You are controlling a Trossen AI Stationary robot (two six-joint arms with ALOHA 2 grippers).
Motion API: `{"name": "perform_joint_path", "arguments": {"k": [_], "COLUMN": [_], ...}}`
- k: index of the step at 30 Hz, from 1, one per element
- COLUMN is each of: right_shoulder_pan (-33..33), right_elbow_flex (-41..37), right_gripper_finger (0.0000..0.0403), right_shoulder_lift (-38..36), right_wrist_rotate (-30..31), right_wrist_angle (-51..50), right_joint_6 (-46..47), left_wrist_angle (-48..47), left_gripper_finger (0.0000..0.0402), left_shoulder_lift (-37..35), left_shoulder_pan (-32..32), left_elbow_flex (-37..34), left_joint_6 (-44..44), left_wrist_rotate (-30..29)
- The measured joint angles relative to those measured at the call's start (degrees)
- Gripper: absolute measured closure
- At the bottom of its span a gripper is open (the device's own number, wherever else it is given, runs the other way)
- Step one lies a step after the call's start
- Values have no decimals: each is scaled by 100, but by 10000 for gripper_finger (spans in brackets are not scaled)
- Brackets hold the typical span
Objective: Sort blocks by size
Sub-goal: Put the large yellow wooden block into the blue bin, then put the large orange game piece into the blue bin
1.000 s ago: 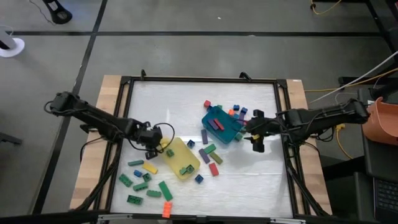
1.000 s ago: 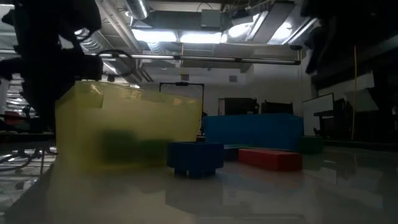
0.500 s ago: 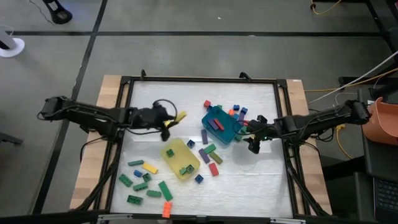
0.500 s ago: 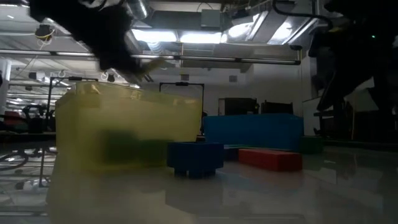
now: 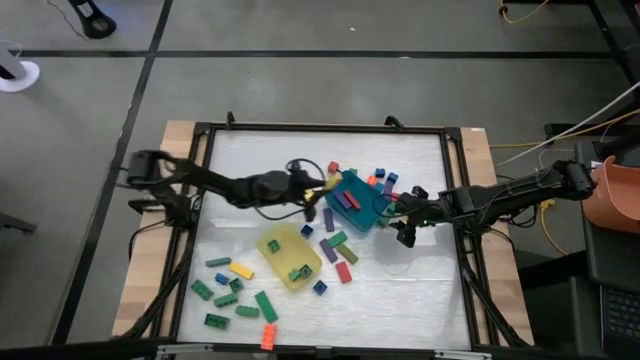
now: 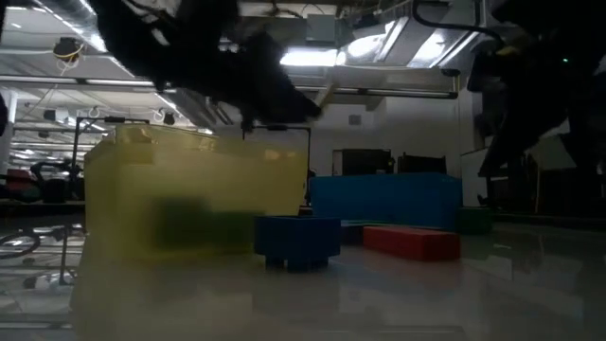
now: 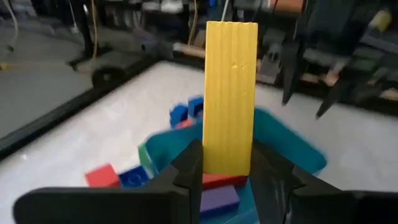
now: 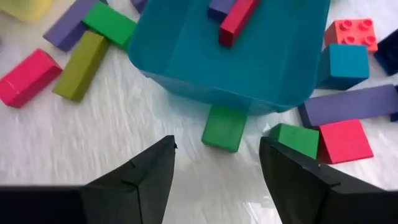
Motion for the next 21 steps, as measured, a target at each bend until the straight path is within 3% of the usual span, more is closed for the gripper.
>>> {"name": "perform_joint_path", "arguments": {"k": [9, 16, 21], "right_shoulder_pan": [0, 0, 2], "right_elbow_flex": [0, 0, 0], "right_gripper_finger": [171, 171, 171], "right_shoulder_lift": [2, 2, 2], "right_wrist_rotate": [37, 37, 39], "right_wrist_angle": [40, 37, 36], "right_joint_6": [-2, -2, -2], "left_wrist_angle": [-292, -1274, -2089], "left_gripper_finger": [281, 234, 223], "left_shoulder_lift": [1349, 1378, 854], "left_shoulder_pan": [39, 38, -38], "left_elbow_flex": [1215, 1721, 1873], "left_joint_6": [445, 499, 974], "left_wrist_rotate": [133, 131, 128]}}
